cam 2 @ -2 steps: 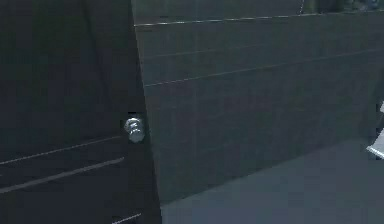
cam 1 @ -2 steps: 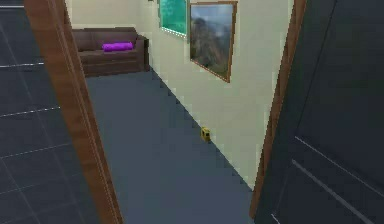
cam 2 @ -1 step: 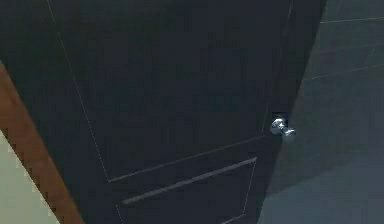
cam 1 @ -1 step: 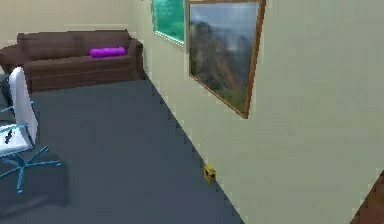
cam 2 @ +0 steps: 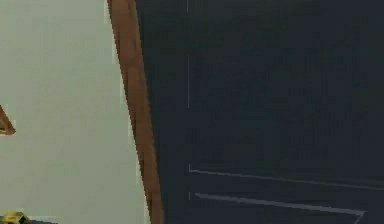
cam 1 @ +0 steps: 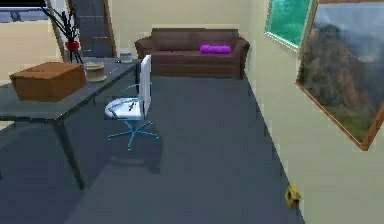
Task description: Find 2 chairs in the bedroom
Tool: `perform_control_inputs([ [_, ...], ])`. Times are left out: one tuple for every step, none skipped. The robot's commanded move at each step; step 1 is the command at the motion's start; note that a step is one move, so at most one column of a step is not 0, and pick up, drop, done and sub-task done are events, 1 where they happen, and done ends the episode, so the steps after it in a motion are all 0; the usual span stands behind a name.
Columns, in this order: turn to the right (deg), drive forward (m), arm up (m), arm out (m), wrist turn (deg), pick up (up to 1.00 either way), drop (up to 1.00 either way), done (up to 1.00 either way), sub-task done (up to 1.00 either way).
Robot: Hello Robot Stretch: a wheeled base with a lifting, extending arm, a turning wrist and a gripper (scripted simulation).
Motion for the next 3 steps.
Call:
perform_control_inputs([
  [0.0, 1.0, 0.0, 0.0, 0.0, 0.0, 0.0, 0.0, 0.0],
  [-3.0, 0.0, 0.0, 0.0, 0.0, 0.0, 0.0, 0.0, 0.0],
  [0.0, 0.65, 0.0, 0.0, 0.0, 0.0, 0.0, 0.0, 0.0],
])
